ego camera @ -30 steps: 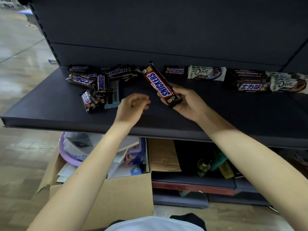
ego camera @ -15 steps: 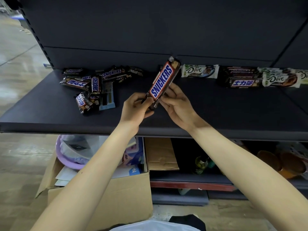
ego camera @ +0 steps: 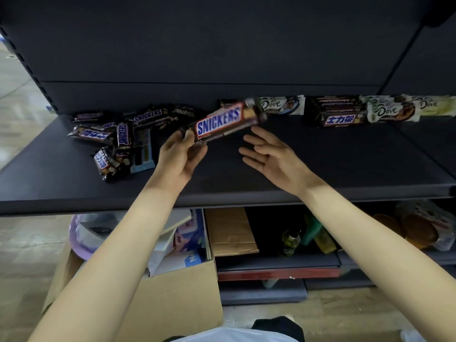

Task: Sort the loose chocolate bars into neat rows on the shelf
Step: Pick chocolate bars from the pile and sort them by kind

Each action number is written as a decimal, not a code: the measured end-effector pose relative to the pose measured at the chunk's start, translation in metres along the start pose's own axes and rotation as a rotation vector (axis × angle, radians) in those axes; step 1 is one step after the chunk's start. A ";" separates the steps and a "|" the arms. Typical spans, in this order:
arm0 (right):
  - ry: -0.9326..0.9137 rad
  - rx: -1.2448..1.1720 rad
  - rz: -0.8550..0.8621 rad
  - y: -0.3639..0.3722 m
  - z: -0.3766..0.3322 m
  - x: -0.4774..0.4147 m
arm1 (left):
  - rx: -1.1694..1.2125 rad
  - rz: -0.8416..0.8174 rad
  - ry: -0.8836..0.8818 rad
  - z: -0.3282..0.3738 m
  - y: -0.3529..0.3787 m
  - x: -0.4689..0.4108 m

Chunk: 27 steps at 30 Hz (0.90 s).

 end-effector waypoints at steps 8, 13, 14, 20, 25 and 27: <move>-0.103 0.307 -0.045 0.022 -0.027 0.003 | 0.589 -0.170 -0.642 -0.044 0.070 0.053; -0.133 0.607 -0.051 0.048 -0.037 -0.001 | 0.592 -0.308 -0.833 -0.056 0.085 0.073; -0.125 0.648 -0.035 0.049 -0.036 -0.002 | 0.585 -0.327 -0.865 -0.058 0.086 0.075; -0.172 0.635 0.063 0.043 -0.039 -0.008 | 0.394 -0.257 -0.730 -0.064 0.077 0.063; -0.248 0.525 0.171 0.032 -0.047 -0.014 | 0.127 -0.217 -0.469 -0.053 0.060 0.041; -0.254 0.435 0.222 0.026 -0.048 -0.016 | -0.030 -0.228 -0.296 -0.044 0.053 0.029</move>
Point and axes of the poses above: each hand's wrist, its own x-axis away from the middle knuckle, its own y-axis out of the palm, z = x × y, the point moved 10 cm from there along -x, towards the middle knuckle, and after that the axes turned 15 degrees about y, right-handed, at the moved point
